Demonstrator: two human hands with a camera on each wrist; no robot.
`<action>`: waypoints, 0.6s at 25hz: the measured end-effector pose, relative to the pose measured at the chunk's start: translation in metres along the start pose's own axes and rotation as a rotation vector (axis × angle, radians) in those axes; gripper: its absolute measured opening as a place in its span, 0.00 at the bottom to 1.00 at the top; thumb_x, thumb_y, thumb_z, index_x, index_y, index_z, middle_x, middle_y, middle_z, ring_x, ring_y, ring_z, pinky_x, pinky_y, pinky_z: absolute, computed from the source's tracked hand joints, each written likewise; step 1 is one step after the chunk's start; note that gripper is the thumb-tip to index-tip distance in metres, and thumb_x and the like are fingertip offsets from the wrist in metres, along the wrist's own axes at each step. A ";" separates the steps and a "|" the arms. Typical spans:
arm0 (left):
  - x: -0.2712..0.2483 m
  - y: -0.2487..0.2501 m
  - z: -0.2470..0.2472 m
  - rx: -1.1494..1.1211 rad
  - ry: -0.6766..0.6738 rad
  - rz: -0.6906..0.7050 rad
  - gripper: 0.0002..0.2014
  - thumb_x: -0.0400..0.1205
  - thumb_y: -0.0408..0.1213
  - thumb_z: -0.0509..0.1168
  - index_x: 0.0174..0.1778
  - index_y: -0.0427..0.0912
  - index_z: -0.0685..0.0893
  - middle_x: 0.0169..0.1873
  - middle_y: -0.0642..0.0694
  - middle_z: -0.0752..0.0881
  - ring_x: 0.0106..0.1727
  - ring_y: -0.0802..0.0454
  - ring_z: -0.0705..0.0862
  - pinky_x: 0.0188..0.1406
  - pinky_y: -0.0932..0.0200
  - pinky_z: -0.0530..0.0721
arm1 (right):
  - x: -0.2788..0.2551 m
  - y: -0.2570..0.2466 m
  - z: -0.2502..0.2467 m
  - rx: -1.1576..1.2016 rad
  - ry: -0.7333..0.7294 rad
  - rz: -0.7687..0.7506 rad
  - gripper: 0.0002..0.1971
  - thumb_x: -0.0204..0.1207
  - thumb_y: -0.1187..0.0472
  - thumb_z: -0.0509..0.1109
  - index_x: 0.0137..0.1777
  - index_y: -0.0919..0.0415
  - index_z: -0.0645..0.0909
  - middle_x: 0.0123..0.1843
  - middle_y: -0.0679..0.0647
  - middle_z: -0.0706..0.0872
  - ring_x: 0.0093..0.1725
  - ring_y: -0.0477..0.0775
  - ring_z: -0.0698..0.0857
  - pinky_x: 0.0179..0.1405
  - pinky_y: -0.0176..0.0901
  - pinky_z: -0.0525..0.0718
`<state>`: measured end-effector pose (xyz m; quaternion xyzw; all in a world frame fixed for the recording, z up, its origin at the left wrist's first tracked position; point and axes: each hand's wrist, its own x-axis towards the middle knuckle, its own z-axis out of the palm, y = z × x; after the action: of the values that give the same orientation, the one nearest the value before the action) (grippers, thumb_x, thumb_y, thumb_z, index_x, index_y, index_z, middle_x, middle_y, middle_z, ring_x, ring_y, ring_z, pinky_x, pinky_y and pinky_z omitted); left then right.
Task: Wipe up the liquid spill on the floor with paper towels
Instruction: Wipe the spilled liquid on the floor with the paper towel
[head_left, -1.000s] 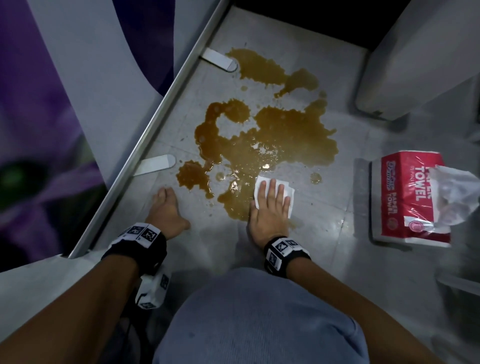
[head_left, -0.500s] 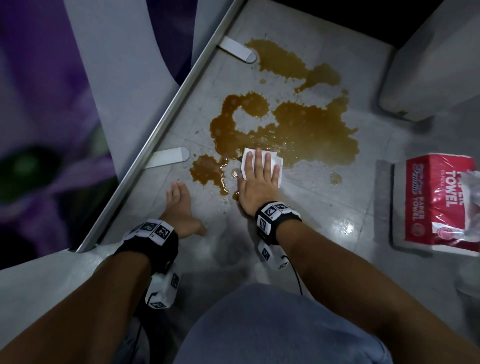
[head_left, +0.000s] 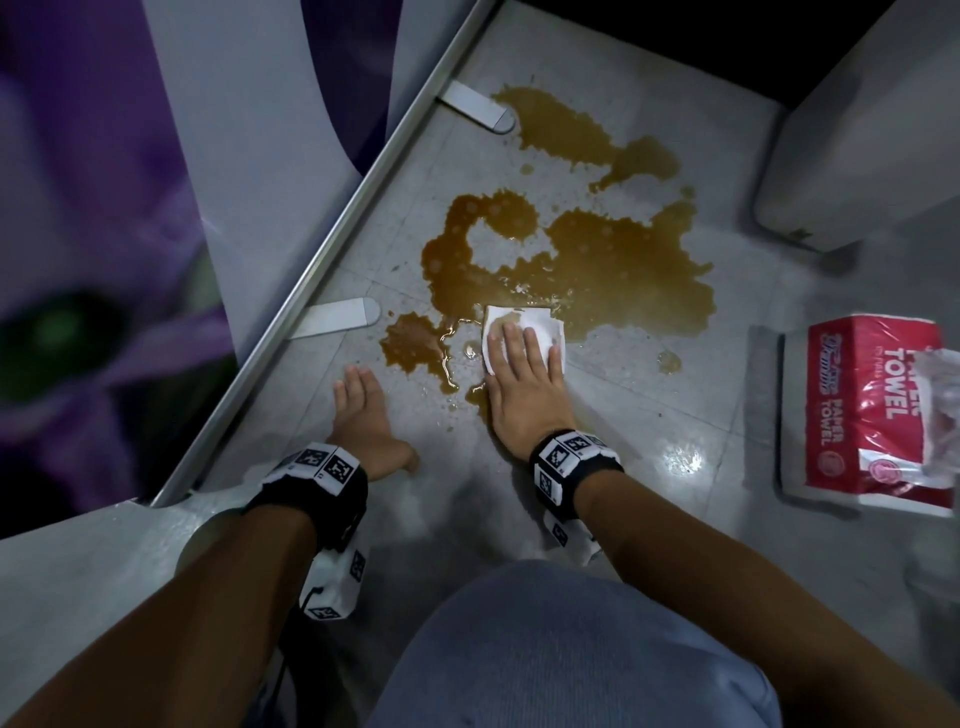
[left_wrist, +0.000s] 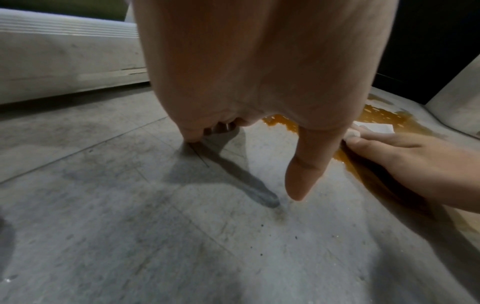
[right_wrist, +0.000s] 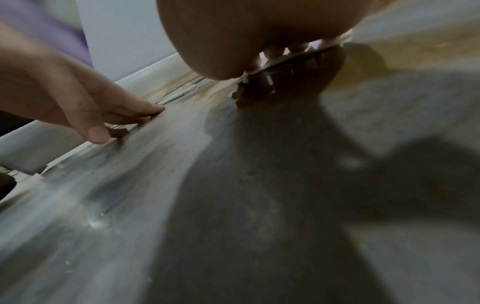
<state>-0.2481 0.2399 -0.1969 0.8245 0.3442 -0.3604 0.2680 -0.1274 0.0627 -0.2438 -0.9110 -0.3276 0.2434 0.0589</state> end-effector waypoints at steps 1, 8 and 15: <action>0.000 0.000 0.000 0.004 0.002 -0.004 0.71 0.65 0.47 0.81 0.83 0.40 0.26 0.82 0.43 0.25 0.83 0.40 0.28 0.85 0.44 0.47 | -0.002 0.002 0.000 -0.005 -0.007 -0.013 0.29 0.89 0.48 0.36 0.88 0.52 0.34 0.88 0.52 0.33 0.87 0.57 0.33 0.83 0.57 0.29; -0.002 0.003 0.000 0.019 0.007 -0.013 0.69 0.67 0.49 0.79 0.83 0.39 0.27 0.82 0.41 0.26 0.84 0.39 0.29 0.84 0.43 0.46 | -0.036 0.012 0.005 -0.023 -0.064 -0.106 0.30 0.88 0.47 0.36 0.88 0.52 0.39 0.89 0.52 0.37 0.87 0.57 0.36 0.85 0.63 0.37; -0.003 0.006 0.000 0.040 0.018 -0.013 0.67 0.69 0.50 0.78 0.83 0.38 0.28 0.83 0.40 0.27 0.84 0.37 0.30 0.84 0.43 0.45 | -0.073 0.003 -0.008 0.211 -0.189 -0.104 0.27 0.90 0.48 0.40 0.88 0.49 0.50 0.90 0.50 0.46 0.88 0.54 0.44 0.86 0.58 0.41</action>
<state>-0.2449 0.2354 -0.1935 0.8306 0.3447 -0.3615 0.2460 -0.1703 0.0149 -0.2084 -0.8545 -0.3512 0.3578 0.1358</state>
